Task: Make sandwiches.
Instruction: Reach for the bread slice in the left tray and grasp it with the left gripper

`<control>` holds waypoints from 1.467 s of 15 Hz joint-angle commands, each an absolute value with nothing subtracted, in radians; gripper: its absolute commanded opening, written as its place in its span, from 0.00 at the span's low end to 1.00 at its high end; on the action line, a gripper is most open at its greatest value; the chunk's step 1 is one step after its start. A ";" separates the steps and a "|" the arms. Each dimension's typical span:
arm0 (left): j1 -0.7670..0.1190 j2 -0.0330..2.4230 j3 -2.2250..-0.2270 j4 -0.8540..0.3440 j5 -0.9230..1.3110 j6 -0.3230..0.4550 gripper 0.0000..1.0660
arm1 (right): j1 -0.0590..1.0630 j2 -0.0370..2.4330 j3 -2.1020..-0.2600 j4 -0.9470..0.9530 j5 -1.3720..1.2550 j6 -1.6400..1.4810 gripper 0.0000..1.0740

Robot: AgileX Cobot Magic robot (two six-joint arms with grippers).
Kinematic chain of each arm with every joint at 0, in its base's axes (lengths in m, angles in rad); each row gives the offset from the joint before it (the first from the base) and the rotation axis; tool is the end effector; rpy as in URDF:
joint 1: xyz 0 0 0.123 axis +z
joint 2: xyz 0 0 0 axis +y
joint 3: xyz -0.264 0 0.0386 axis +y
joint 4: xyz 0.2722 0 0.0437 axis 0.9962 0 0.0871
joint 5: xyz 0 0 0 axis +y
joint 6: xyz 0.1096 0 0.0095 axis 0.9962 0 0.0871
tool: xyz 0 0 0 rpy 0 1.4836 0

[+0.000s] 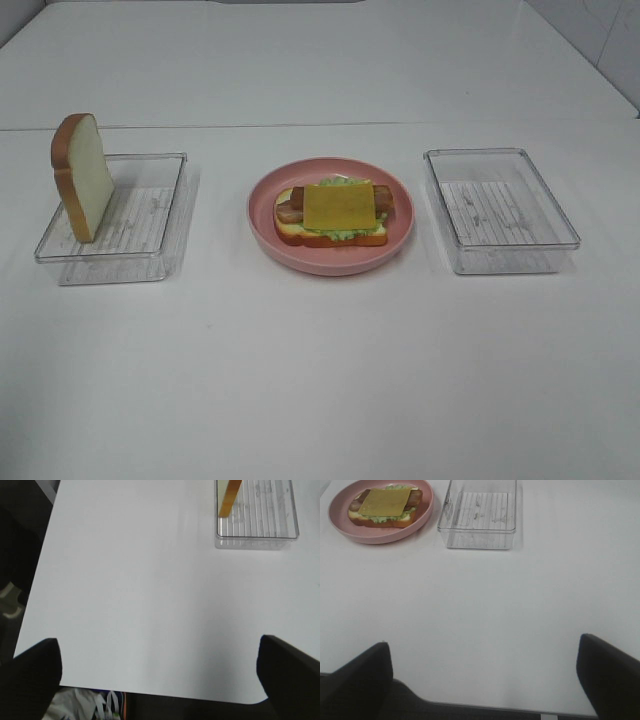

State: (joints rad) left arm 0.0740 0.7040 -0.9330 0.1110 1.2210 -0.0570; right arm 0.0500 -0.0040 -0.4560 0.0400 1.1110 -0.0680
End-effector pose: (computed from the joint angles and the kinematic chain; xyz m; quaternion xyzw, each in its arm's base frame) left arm 0.1454 0.0223 0.3417 -0.0608 0.9416 0.0582 0.3259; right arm 0.0530 0.0066 0.2618 -0.0525 0.8742 0.0156 0.4826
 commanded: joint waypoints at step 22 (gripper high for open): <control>-0.148 2.236 -1.914 0.152 1.255 -0.165 0.93 | 0.048 -0.033 -0.454 0.036 1.104 -0.076 0.90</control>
State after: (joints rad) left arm -0.1510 2.2370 -1.9100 0.1490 1.2180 -0.1580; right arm 0.0500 -0.0040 -0.4560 0.0400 1.1110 -0.0680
